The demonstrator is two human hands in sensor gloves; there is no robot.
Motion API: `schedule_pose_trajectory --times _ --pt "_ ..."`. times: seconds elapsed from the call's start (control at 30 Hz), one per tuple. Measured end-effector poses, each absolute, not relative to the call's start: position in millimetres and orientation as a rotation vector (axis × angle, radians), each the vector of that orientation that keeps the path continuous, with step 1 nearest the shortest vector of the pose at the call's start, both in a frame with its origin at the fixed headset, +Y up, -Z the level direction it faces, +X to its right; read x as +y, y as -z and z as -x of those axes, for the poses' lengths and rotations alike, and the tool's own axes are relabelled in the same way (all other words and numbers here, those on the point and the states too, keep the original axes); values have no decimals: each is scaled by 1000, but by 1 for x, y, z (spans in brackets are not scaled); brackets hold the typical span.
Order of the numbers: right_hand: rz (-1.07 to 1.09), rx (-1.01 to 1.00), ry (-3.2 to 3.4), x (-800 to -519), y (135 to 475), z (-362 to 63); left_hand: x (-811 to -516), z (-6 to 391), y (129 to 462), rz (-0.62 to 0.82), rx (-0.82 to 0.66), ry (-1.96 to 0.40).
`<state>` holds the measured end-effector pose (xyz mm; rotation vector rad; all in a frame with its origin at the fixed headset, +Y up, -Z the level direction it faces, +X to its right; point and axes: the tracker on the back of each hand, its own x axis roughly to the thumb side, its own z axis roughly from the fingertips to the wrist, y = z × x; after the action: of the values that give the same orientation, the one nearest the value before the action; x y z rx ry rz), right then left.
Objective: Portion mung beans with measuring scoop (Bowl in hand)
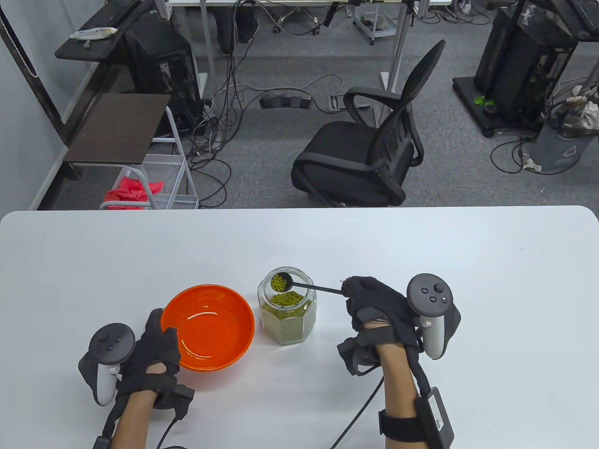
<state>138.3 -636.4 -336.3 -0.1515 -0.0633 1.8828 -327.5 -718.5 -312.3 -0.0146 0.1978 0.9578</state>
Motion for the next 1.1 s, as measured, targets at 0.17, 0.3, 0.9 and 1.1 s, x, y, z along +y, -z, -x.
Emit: schedule_pose_trajectory --times 0.17,0.3,0.9,1.1 --pt "89 -26 -1843 -637 336 -125 -718 328 312 18 193 -968" --pt "36 3 -1853 -639 336 -106 -719 328 313 23 190 -975" --pt "-212 168 -2015 -637 333 -41 -720 329 313 30 190 -991" --pt "-224 160 -2064 -635 330 -35 -720 329 313 34 188 -995"
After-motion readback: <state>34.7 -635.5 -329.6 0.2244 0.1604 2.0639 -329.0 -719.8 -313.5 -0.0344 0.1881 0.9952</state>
